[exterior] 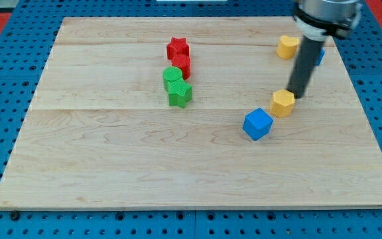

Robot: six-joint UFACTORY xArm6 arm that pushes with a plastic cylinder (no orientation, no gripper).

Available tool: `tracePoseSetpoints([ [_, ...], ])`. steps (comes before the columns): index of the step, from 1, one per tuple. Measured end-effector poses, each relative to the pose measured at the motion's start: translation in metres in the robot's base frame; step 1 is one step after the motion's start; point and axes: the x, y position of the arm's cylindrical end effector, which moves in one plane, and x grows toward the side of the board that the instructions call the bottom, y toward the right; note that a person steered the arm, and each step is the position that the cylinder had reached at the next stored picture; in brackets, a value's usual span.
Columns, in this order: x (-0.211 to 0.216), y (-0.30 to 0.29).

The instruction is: Push the triangle below the green star

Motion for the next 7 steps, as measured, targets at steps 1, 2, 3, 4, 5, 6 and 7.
tracePoseSetpoints([
  [1,0.001,0.004],
  [2,-0.035,-0.030],
  [3,-0.030,-0.068],
  [4,0.008,-0.040],
  [5,0.039,-0.034],
  [6,0.027,-0.029],
  [7,-0.024,0.053],
])
